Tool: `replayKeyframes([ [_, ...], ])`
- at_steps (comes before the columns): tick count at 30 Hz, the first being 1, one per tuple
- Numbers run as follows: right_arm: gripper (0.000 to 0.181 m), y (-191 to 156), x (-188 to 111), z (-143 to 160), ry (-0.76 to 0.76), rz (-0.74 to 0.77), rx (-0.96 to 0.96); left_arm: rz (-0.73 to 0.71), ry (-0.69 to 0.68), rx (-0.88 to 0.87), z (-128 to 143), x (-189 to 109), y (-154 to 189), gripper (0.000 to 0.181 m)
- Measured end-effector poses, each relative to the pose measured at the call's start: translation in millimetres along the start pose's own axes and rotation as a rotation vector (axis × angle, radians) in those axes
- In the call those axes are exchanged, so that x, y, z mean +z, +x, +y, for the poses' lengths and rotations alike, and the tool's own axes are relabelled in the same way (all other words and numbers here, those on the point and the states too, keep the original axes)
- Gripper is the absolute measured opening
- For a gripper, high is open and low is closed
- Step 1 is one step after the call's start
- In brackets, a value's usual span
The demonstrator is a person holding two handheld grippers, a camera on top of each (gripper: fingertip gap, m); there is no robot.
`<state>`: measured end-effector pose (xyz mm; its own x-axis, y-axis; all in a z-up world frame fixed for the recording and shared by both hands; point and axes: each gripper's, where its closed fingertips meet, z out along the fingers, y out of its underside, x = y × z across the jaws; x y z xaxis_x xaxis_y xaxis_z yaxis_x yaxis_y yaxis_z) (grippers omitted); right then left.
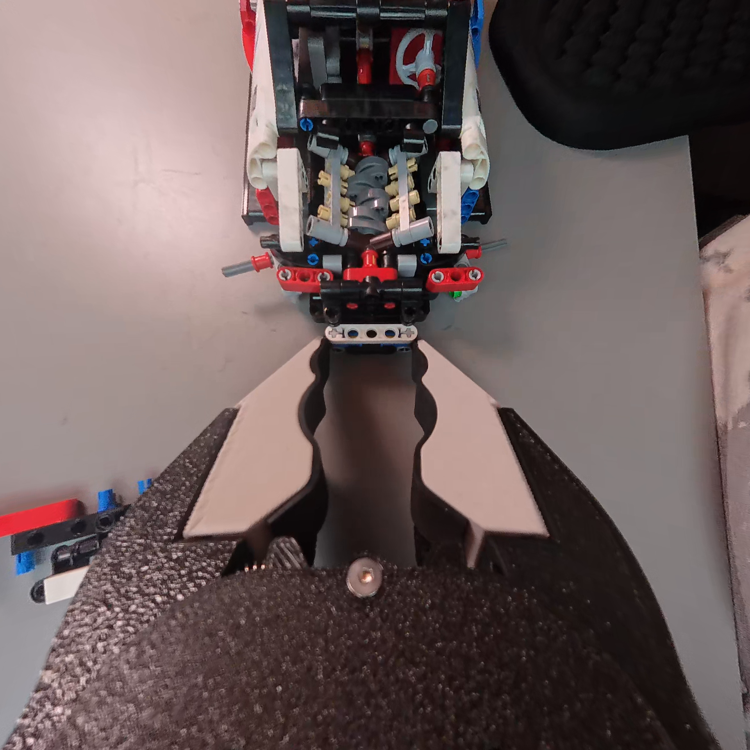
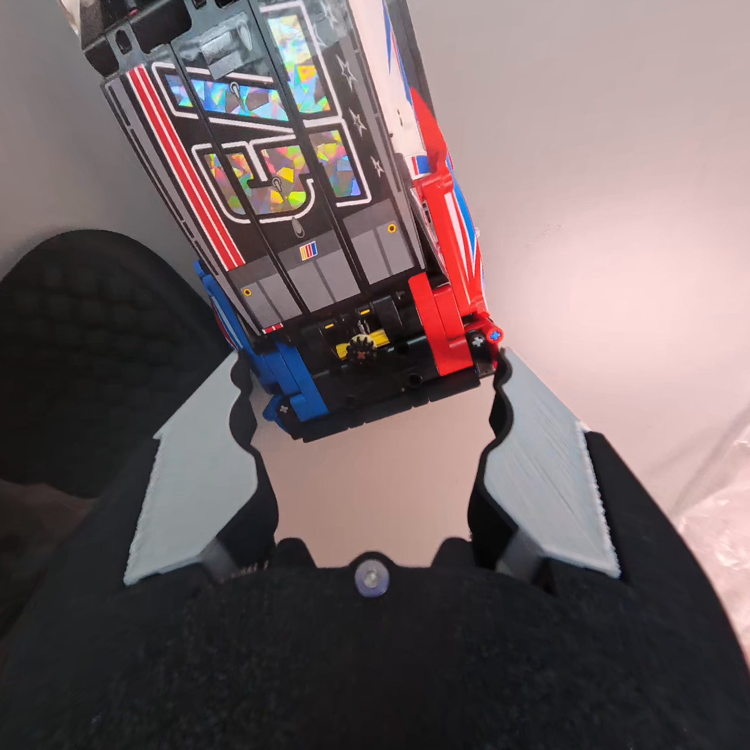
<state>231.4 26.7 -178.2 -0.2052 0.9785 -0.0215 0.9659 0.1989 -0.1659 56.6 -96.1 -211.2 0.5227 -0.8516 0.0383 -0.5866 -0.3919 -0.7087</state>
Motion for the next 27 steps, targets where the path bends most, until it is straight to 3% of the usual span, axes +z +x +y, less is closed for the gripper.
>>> replayKeyframes([
  [15, 0.124, -3.0, 5.8, -5.2, 0.207, -0.058, -0.008, 0.074, 0.015, 0.008, -6.0, 4.9, 4.3, 0.039],
  [21, 0.125, -4.0, 4.9, -4.6, 0.205, -0.05, 0.002, 0.059, 0.01, 0.042, -5.3, 5.2, 4.4, 0.041],
  [27, 0.124, -5.2, -22.1, -2.3, 0.318, -0.048, 0.139, 0.077, -0.002, 0.047, -5.0, 3.8, 5.1, 0.044],
])
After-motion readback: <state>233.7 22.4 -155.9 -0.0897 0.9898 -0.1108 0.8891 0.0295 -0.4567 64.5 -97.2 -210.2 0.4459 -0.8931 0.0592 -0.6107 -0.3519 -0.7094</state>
